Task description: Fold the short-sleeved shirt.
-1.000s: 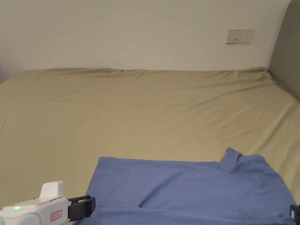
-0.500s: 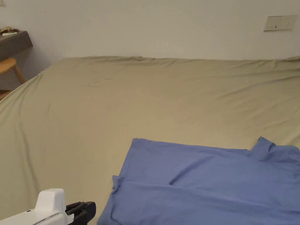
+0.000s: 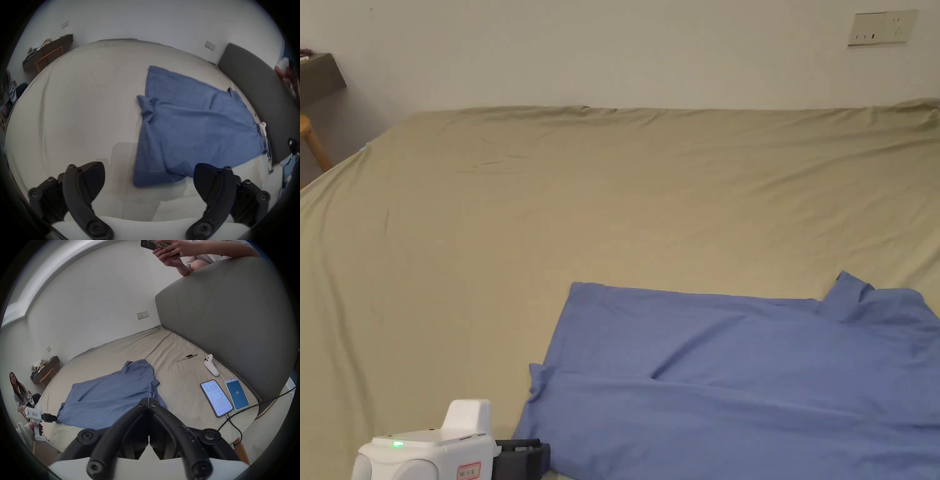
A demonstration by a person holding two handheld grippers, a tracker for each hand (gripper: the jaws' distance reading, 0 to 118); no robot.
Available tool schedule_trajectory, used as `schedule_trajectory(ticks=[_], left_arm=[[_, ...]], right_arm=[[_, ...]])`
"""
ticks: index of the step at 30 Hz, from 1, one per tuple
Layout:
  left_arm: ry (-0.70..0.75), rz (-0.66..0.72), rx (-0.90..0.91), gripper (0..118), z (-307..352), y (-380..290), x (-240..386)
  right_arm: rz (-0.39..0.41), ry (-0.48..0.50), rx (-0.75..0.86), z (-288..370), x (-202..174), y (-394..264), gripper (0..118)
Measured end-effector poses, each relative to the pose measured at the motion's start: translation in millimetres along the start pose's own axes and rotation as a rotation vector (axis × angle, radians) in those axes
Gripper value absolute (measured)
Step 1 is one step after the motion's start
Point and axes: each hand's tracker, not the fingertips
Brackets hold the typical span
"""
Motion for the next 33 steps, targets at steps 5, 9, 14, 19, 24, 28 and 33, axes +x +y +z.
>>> schedule_trajectory(ticks=[5,9,14,19,24,28,33], left_arm=[[0.000,-0.105,0.003,49,-11.6,-8.3,21.7],[-0.107,0.045,-0.002,11,-5.9,-5.8,19.1],[-0.066,-0.058,-0.003,9,1.2,-5.0,22.0],[-0.090,-0.021,0.044,9,22.6,0.6,24.0],[-0.096,-0.014,0.059,9,32.6,1.9,27.8],[-0.092,-0.021,0.056,9,31.8,0.4,30.6],[-0.081,-0.017,0.038,9,29.5,-5.7,31.8]], right_arm=[[-0.001,0.007,-0.036,-15.0,-0.9,-6.6,1],[0.016,0.027,-0.078,-40.8,-4.4,-12.3,1],[-0.026,0.037,-0.152,-96.4,1.1,-17.7,1],[0.079,-0.033,-0.198,-150.3,14.2,-29.9,26],[0.099,0.001,-0.264,-179.2,25.4,-47.3,113],[-0.015,0.006,-0.395,-186.4,29.2,-66.4,49],[-0.084,0.031,-0.384,-174.5,24.3,-73.9,13]])
